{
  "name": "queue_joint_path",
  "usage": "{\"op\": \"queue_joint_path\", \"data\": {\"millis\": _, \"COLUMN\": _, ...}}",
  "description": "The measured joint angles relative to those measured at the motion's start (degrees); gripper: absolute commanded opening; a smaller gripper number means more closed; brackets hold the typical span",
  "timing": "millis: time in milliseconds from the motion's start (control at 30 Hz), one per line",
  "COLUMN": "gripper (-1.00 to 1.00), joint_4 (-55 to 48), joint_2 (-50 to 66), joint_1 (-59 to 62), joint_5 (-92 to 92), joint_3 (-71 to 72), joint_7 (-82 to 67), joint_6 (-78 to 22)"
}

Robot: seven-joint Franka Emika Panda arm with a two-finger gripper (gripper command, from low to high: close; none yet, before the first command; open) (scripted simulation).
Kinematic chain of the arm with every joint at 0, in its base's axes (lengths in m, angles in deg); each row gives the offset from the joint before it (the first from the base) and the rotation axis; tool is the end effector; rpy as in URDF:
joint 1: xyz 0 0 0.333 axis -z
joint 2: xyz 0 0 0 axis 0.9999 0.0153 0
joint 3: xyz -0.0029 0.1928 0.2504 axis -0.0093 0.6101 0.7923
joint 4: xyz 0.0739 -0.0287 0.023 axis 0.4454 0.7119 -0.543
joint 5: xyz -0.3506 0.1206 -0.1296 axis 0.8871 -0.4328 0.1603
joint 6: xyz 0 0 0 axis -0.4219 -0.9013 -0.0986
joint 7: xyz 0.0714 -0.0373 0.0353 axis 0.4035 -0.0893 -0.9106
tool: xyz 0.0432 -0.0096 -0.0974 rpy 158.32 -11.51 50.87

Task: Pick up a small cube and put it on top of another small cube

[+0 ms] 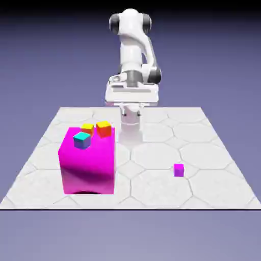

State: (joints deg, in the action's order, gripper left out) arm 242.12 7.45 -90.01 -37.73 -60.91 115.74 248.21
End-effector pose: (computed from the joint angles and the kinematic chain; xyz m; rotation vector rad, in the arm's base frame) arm 0.3953 0.0214 0.4423 -2.5857 0.8542 -0.9957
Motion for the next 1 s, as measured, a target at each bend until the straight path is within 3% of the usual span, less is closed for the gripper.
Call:
{"op": "queue_joint_path", "data": {"millis": 600, "gripper": 0.0, "joint_4": -7.7, "joint_2": 37.4, "joint_1": -3.0, "joint_5": 20.5, "joint_3": 29.1, "joint_7": -24.6, "joint_6": -19.0}}
{"op": "queue_joint_path", "data": {"millis": 867, "gripper": 0.0, "joint_4": -11.4, "joint_2": 51.3, "joint_1": -11.5, "joint_5": 39.7, "joint_3": 17.1, "joint_7": -11.5, "joint_6": -12.3}}
{"op": "queue_joint_path", "data": {"millis": 900, "gripper": -1.0, "joint_4": -11.6, "joint_2": 52.0, "joint_1": -11.9, "joint_5": 40.8, "joint_3": 16.4, "joint_7": -10.7, "joint_6": -11.9}}
{"op": "queue_joint_path", "data": {"millis": 1000, "gripper": -1.0, "joint_4": -11.1, "joint_2": 50.3, "joint_1": -10.8, "joint_5": 38.3, "joint_3": 18.1, "joint_7": -12.6, "joint_6": -12.8}}
